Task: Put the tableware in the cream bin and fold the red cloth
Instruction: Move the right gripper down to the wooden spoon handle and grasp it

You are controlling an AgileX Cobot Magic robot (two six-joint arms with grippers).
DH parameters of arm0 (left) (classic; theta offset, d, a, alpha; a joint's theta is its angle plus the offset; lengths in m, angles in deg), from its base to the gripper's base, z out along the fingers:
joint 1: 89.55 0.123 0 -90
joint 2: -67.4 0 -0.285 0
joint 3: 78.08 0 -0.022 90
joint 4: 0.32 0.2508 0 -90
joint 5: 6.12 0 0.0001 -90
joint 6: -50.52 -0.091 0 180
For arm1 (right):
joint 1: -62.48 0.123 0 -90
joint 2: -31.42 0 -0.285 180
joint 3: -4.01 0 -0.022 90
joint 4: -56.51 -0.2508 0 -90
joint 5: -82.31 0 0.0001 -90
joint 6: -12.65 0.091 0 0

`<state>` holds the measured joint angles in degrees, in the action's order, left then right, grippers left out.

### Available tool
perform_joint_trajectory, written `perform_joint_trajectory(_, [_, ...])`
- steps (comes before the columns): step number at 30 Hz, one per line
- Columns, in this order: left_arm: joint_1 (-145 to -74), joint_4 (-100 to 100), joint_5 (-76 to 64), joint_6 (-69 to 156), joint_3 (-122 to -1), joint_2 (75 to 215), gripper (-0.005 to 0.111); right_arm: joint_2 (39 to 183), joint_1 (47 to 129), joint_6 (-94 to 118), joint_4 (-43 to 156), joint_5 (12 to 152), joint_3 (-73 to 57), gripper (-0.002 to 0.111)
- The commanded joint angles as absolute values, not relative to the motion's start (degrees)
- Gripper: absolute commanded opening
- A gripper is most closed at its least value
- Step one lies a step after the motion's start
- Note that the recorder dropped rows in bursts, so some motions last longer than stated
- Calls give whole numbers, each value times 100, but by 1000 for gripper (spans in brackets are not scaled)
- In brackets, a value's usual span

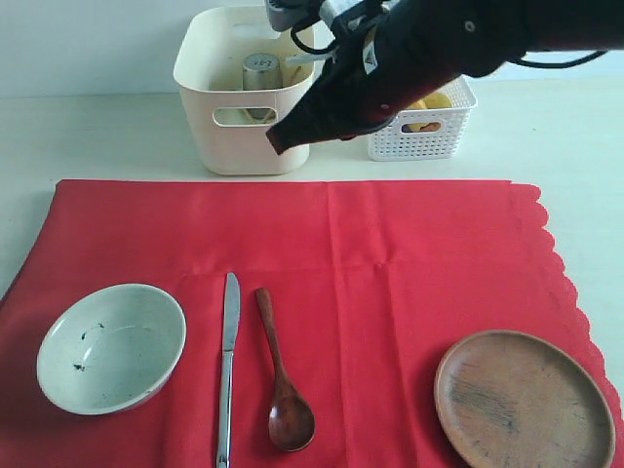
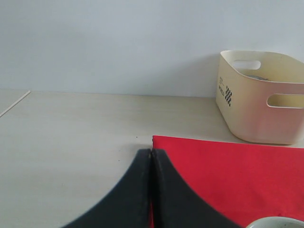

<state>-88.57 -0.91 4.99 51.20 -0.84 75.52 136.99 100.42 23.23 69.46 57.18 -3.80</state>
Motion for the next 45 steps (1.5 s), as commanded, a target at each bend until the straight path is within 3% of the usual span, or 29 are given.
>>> perform_joint_trajectory(1, [-8890,-90,514,5120,-86,7518,2,13438,10040,2270,6677,6264,-967,0])
perform_joint_trajectory(18, [-8890,-90,514,5120,-86,7518,2,13463,10050,2320,6395,6462,-1231,0])
perform_joint_trajectory(26, [-8890,-90,514,5120,-86,7518,2,13595,10863,2272,6447,6628,-1231,0])
perform_joint_trajectory(45, [-8890,-90,514,5120,-86,7518,2,14322,10961,2272,6000,6488,-1220,0])
